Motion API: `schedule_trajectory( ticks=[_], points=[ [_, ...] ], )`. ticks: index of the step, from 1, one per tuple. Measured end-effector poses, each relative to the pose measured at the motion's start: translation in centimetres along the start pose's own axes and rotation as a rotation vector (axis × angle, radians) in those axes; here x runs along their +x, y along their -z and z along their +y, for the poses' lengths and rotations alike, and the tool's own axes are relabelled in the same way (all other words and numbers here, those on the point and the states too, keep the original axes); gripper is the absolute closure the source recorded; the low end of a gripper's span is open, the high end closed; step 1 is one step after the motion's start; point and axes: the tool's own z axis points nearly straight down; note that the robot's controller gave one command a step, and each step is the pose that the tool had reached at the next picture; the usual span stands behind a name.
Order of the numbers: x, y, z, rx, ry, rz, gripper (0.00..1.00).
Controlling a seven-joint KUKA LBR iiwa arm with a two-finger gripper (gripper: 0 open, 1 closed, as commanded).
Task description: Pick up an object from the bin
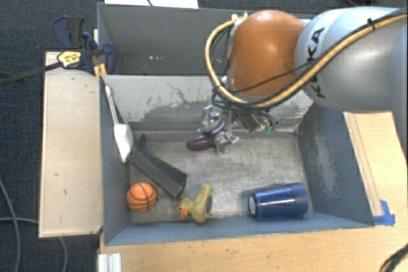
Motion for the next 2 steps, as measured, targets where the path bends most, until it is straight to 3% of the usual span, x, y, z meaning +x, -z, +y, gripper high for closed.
schedule_trajectory(
  ticks=[1, 2],
  points=[
    [0.0, 0.0, 0.0, 0.000, 0.000, 0.000, 1.00],
    [0.4, 3.3, 0.4, 0.000, -0.009, 0.002, 1.00]
  ],
)
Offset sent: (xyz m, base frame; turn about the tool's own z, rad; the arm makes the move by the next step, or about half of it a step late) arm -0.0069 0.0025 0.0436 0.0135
